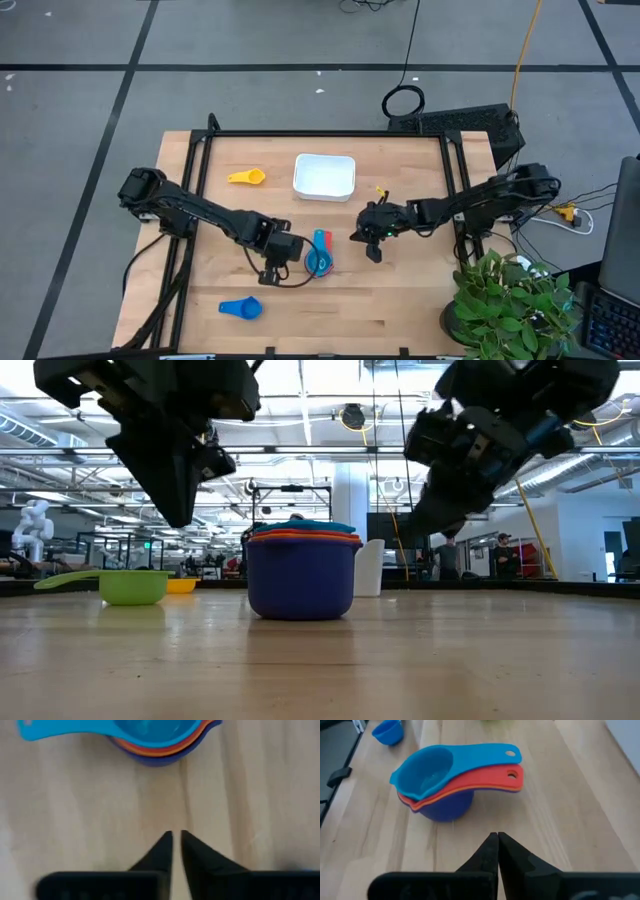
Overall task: Nest measuring cups in basket
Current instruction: Adjust the stacked measuring cups
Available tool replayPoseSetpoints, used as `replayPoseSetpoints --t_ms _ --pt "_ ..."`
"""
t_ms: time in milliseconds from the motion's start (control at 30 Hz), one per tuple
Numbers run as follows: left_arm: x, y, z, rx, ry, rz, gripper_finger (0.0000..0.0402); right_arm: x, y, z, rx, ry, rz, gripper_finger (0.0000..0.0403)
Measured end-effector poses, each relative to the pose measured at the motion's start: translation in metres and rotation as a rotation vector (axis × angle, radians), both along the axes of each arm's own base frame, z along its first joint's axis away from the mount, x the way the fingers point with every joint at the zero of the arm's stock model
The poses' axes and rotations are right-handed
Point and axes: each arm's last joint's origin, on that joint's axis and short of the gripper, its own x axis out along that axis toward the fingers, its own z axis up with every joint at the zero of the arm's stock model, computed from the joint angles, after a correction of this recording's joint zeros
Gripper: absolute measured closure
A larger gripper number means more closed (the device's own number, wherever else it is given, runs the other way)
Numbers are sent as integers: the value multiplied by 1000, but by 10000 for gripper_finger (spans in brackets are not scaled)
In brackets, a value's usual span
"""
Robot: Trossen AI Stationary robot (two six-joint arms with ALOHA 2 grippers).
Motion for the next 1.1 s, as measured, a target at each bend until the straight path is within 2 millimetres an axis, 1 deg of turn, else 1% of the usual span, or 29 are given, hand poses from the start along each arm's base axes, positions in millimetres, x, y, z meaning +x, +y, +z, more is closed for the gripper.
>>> replayPoseSetpoints --t_ms 33,67,233,367,633,767,900,1000,1100 --pt "1 0 -3 -24 -10 9 388 4 0 0 -2 4 4 403" --pt "1 1 -6 -46 -21 20 392 9 1 0 -4 8 12 403" --pt "4 1 -15 -90 -76 71 395 29 3 -4 -13 43 34 403" --pt "7 0 -22 -113 -107 93 395 40 -1 -9 -21 95 24 403" --pt "5 0 -25 -114 -90 100 397 60 -6 -13 -37 130 21 403" --pt "-1 1 -27 -121 -18 125 385 64 -12 -16 -49 145 13 403" --pt "-15 4 -29 -107 131 137 382 66 -17 -17 -49 145 -1 403" --pt "-25 7 -25 -88 204 157 392 67 -22 -16 -47 134 -16 403" --pt "-33 9 -18 -80 231 164 397 69 -27 -14 -24 107 -21 403"
